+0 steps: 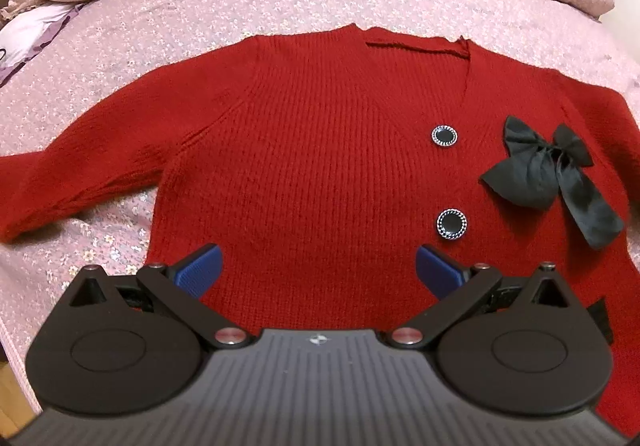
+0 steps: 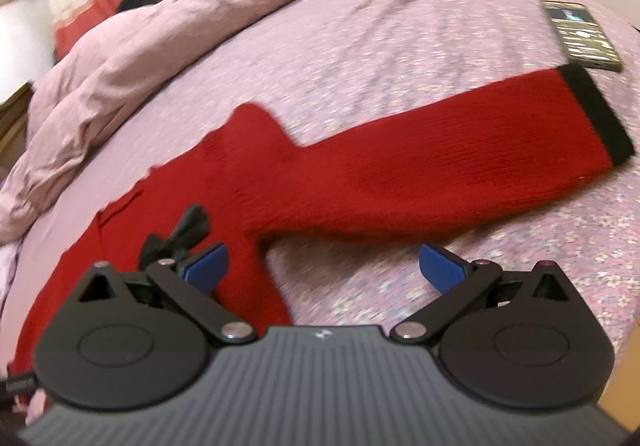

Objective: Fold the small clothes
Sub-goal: 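Move the right tool to the black-cuffed sleeve nearest it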

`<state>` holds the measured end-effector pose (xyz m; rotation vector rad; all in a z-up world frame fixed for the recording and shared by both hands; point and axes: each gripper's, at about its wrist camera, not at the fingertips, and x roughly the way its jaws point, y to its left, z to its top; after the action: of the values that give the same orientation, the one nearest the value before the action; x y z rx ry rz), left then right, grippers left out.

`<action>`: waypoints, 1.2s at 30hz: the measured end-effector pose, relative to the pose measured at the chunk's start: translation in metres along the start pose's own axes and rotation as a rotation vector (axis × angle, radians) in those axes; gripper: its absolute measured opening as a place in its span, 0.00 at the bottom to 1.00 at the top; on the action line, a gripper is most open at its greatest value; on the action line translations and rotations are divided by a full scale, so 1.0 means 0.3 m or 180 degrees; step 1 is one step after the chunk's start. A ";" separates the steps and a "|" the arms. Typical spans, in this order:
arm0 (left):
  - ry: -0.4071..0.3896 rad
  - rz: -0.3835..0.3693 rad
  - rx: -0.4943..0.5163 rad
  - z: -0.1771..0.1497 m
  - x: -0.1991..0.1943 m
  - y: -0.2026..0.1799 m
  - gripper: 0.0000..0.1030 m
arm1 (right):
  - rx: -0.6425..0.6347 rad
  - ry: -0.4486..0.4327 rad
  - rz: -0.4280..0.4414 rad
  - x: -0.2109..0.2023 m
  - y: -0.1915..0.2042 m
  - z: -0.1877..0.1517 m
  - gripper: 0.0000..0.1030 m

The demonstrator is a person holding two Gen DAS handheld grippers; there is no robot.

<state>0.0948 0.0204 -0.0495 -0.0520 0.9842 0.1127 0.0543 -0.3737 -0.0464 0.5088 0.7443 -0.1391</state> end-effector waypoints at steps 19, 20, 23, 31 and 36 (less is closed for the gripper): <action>0.0110 -0.0037 0.0005 -0.053 0.019 -0.020 1.00 | 0.0825 -0.0206 -0.0251 0.153 -0.243 0.029 1.00; 0.0105 -0.0041 0.0003 -0.053 0.016 -0.020 1.00 | 0.0848 -0.0252 -0.0239 0.151 -0.244 0.031 1.00; 0.0094 -0.0034 -0.0019 -0.053 0.011 -0.018 1.00 | 0.0952 -0.0433 -0.0115 0.120 -0.254 0.037 0.94; 0.0072 -0.0053 0.0011 -0.049 0.003 -0.030 1.00 | 0.0897 -0.0831 0.0089 0.033 -0.245 0.066 0.91; 0.0086 -0.0051 0.0024 -0.052 0.006 -0.032 1.00 | 0.0924 -0.0577 0.0235 0.112 -0.241 0.091 0.88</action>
<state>0.0839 0.0095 -0.0597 -0.0547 1.0110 0.0938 0.0741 -0.4483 -0.0805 0.7882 0.5290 -0.2231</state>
